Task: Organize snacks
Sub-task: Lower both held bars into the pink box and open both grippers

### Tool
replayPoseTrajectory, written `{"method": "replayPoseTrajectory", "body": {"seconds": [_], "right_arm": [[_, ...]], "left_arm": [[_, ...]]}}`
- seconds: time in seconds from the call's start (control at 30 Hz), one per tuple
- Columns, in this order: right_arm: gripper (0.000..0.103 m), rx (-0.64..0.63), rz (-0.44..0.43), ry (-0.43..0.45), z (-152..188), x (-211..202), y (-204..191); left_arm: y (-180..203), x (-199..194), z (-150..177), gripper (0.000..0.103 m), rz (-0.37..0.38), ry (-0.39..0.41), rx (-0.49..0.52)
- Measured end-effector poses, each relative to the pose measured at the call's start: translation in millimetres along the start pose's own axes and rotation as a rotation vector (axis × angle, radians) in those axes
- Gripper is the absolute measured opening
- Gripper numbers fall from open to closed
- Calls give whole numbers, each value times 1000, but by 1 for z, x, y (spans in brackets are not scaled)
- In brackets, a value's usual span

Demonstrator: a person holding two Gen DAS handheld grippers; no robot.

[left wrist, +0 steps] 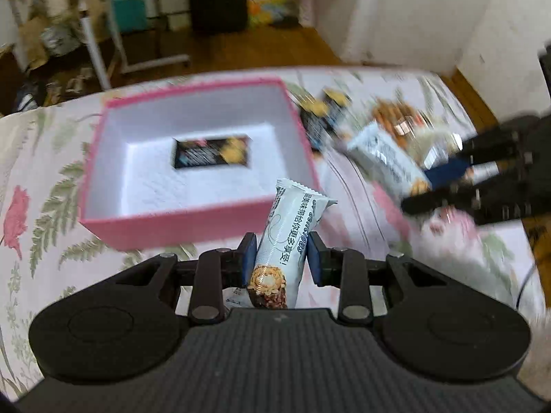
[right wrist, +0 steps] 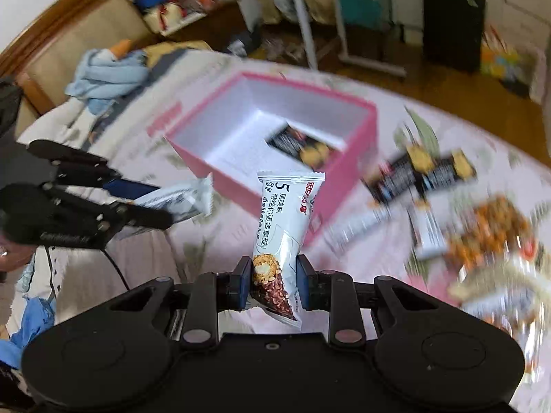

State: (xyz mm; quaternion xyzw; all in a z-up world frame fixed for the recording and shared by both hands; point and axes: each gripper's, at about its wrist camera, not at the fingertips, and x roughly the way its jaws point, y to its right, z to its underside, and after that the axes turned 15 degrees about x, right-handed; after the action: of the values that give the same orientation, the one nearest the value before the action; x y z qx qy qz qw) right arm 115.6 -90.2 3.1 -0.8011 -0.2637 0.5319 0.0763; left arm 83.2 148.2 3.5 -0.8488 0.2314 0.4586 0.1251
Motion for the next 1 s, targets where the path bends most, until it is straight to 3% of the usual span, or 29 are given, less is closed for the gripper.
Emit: {"method": "replayPoseTrajectory", "body": {"seconds": [0.17, 0.33, 0.5, 0.63, 0.77, 0.83, 1.0], "right_arm": [[32, -80, 21, 8, -42, 49, -22], [32, -200, 200, -11, -82, 111, -31], [31, -248, 286, -96, -115, 169, -15], [31, -297, 365, -118, -122, 203, -17], [32, -282, 362, -132, -123, 217, -17], [38, -298, 366, -102, -119, 214, -18], [47, -260, 243, -3, -104, 164, -10]], "left_arm": [[-52, 28, -25, 30, -11, 53, -163], [-101, 93, -42, 30, 3, 51, -348], [-128, 156, -45, 30, 11, -3, -496], [-142, 191, -42, 30, 6, -15, -580], [-146, 211, -44, 31, 28, -25, -627], [-145, 212, -43, 34, 40, -23, -628], [-138, 193, -38, 39, 42, -19, -560]]}}
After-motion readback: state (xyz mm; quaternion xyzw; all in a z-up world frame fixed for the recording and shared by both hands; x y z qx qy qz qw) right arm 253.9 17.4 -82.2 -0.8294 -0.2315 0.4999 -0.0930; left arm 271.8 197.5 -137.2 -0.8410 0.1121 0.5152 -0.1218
